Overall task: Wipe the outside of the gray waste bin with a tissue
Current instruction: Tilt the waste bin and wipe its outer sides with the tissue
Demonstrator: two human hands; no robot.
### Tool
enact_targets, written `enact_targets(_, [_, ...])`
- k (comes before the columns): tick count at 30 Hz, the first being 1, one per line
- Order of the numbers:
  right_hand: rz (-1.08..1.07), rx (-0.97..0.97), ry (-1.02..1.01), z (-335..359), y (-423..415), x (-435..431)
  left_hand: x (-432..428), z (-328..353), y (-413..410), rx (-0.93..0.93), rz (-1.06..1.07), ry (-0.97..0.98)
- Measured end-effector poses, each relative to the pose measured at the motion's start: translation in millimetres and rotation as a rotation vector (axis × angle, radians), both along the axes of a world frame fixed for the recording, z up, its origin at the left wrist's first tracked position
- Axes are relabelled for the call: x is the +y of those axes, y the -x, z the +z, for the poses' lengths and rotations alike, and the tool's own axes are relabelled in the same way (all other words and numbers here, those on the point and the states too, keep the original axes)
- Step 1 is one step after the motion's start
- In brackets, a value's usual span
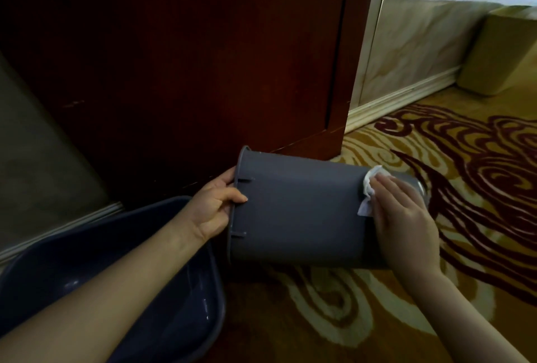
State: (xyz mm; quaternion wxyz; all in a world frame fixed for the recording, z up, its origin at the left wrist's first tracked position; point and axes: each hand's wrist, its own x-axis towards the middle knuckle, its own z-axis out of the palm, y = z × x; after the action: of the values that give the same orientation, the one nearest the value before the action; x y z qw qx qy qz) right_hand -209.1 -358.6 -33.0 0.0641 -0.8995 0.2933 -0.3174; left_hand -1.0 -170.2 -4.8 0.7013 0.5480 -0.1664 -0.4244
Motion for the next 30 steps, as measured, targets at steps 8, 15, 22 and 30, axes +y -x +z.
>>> enact_targets(8, [-0.066, -0.121, -0.182, 9.0, -2.3, 2.2, 10.2, -20.0, 3.6, 0.009, -0.102, 0.020])
enact_targets(15, [0.276, -0.194, -0.265, 44.0, -79.9, 61.9, 16.5, -26.7, 4.8, 0.026, -0.136, 0.045])
enact_targets(22, [0.435, 0.141, -0.083, 39.2, -130.1, 79.0, 17.0, -22.3, 6.3, 0.013, -0.154, 0.053])
enact_targets(30, [0.570, 0.193, -0.277, 51.8, -124.0, 71.4, 13.6, -16.6, 8.6, -0.011, -0.152, 0.034])
